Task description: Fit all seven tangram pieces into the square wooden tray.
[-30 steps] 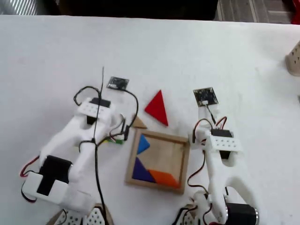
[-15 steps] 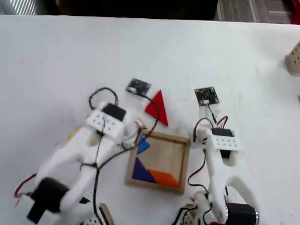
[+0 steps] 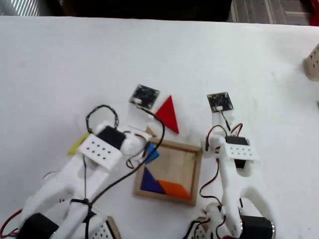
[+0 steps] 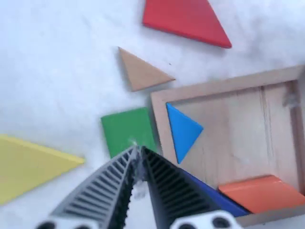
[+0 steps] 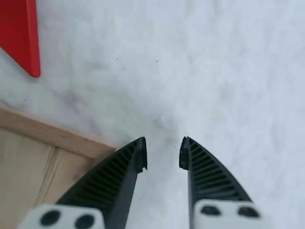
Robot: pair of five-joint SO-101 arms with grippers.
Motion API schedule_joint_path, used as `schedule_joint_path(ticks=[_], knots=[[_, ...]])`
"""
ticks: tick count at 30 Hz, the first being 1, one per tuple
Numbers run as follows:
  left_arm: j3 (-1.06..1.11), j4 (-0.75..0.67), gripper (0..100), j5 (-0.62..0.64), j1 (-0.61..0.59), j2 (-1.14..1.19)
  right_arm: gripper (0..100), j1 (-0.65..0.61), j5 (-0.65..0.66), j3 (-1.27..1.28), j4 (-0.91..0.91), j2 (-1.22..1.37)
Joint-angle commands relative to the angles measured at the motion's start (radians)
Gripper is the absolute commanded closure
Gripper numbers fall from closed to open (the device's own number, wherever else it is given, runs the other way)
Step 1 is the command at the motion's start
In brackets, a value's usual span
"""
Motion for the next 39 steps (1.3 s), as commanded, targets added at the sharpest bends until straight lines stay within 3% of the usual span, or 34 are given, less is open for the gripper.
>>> schedule_joint_path(ticks=[1, 5, 11, 17, 26, 39], knots=[[0.005, 0.034, 98, -0.124, -0.116, -0.093, 87.9, 0.008, 0.012, -0.044, 0.008, -0.013], [0.071, -0.003, 96, -0.227, -0.171, -0.120, 87.9, 0.004, 0.012, -0.044, 0.008, -0.013], [0.161, -0.120, 70, -0.115, -0.133, -0.053, 87.9, 0.002, 0.012, -0.044, 0.008, -0.013], [0.153, -0.232, 74, -0.038, -0.151, 0.096, 87.9, 0.002, 0.012, -0.044, 0.008, -0.013], [0.032, -0.164, 74, -0.038, -0.143, 0.283, 87.9, 0.002, 0.012, -0.044, 0.008, -0.013], [0.011, -0.160, 74, -0.095, -0.211, 0.318, 87.9, 0.002, 0.012, -0.043, 0.008, -0.013]])
